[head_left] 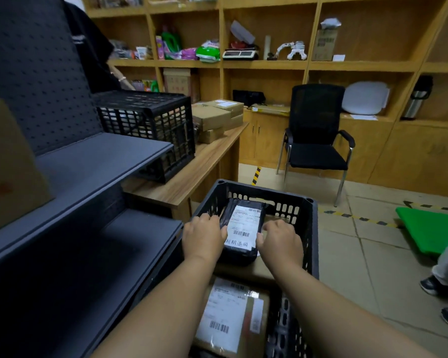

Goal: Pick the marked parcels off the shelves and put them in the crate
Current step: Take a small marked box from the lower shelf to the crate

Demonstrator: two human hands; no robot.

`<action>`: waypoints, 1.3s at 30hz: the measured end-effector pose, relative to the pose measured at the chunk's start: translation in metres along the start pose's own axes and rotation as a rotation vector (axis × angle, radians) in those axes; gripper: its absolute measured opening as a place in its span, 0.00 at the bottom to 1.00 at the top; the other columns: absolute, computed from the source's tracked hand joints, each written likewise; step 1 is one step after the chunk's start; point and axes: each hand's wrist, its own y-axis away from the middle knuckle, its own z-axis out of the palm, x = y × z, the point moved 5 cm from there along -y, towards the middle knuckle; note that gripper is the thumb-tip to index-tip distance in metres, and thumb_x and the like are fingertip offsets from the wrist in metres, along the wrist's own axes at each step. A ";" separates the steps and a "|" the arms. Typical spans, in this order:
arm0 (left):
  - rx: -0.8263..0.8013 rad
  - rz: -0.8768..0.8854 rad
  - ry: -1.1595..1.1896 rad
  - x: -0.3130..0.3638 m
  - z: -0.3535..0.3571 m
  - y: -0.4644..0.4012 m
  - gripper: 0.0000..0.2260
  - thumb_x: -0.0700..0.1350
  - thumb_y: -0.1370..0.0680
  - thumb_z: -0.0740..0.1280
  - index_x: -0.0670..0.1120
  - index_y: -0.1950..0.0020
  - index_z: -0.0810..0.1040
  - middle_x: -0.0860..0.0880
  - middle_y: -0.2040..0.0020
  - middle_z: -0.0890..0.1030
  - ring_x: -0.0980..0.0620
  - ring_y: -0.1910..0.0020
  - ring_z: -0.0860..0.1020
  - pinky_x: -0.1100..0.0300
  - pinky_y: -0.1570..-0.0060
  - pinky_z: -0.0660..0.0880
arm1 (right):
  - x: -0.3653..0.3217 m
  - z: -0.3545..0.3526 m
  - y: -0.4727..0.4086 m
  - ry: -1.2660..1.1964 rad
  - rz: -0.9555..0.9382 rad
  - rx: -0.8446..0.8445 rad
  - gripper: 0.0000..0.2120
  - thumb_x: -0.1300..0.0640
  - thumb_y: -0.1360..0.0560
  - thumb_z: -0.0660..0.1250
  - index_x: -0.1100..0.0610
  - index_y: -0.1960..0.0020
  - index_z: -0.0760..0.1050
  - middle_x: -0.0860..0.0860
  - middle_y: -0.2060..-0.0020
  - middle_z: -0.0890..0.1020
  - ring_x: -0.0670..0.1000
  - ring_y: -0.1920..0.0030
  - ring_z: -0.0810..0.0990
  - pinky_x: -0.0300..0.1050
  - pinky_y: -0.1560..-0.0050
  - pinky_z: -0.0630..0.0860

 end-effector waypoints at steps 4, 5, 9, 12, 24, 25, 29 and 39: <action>0.025 -0.097 -0.005 -0.010 -0.023 0.047 0.14 0.55 0.21 0.58 0.47 0.47 0.77 0.47 0.46 0.78 0.46 0.47 0.74 0.53 0.50 0.69 | -0.012 -0.016 0.032 -0.021 -0.100 -0.031 0.14 0.49 0.24 0.60 0.54 0.43 0.75 0.51 0.46 0.77 0.53 0.44 0.72 0.46 0.50 0.71; 0.033 -0.120 -0.019 -0.014 -0.029 0.060 0.15 0.55 0.21 0.58 0.47 0.47 0.77 0.47 0.47 0.78 0.46 0.47 0.74 0.53 0.51 0.68 | -0.017 -0.019 0.040 -0.022 -0.120 -0.046 0.14 0.50 0.24 0.60 0.54 0.42 0.75 0.51 0.46 0.77 0.53 0.44 0.72 0.46 0.51 0.70; 0.044 -0.205 -0.071 -0.035 -0.049 0.106 0.15 0.55 0.21 0.58 0.46 0.46 0.76 0.46 0.46 0.78 0.45 0.46 0.74 0.53 0.51 0.68 | -0.040 -0.026 0.073 -0.028 -0.232 -0.072 0.14 0.49 0.23 0.60 0.54 0.42 0.75 0.51 0.46 0.77 0.54 0.45 0.73 0.46 0.52 0.69; 0.053 -0.260 -0.111 -0.055 -0.062 0.140 0.16 0.55 0.21 0.57 0.46 0.44 0.76 0.46 0.46 0.77 0.45 0.46 0.74 0.53 0.51 0.68 | -0.062 -0.028 0.095 -0.058 -0.296 -0.094 0.14 0.49 0.23 0.60 0.54 0.43 0.75 0.51 0.46 0.77 0.54 0.44 0.73 0.48 0.50 0.72; 0.118 -0.578 -0.194 -0.164 -0.128 0.301 0.15 0.55 0.20 0.57 0.46 0.45 0.76 0.47 0.47 0.78 0.47 0.48 0.74 0.55 0.50 0.68 | -0.186 -0.032 0.224 -0.180 -0.602 -0.181 0.11 0.52 0.23 0.60 0.55 0.46 0.76 0.52 0.47 0.77 0.56 0.44 0.72 0.49 0.49 0.70; 0.115 -0.610 -0.202 -0.176 -0.135 0.320 0.15 0.55 0.20 0.57 0.46 0.46 0.76 0.47 0.48 0.78 0.47 0.48 0.74 0.55 0.50 0.68 | -0.199 -0.031 0.241 -0.186 -0.635 -0.194 0.12 0.52 0.23 0.60 0.55 0.45 0.76 0.52 0.46 0.77 0.56 0.43 0.72 0.49 0.49 0.70; 0.114 -0.739 -0.237 -0.219 -0.161 0.403 0.15 0.55 0.20 0.57 0.46 0.46 0.76 0.47 0.48 0.77 0.47 0.47 0.74 0.55 0.49 0.67 | -0.245 -0.035 0.317 -0.250 -0.763 -0.234 0.14 0.53 0.22 0.60 0.55 0.40 0.75 0.52 0.44 0.77 0.54 0.42 0.72 0.47 0.47 0.71; 0.099 -0.987 -0.350 -0.283 -0.235 0.629 0.15 0.55 0.20 0.57 0.46 0.46 0.76 0.48 0.49 0.78 0.48 0.48 0.75 0.56 0.50 0.68 | -0.330 -0.055 0.522 -0.365 -0.944 -0.338 0.12 0.52 0.23 0.61 0.55 0.42 0.76 0.51 0.46 0.78 0.53 0.44 0.73 0.46 0.51 0.72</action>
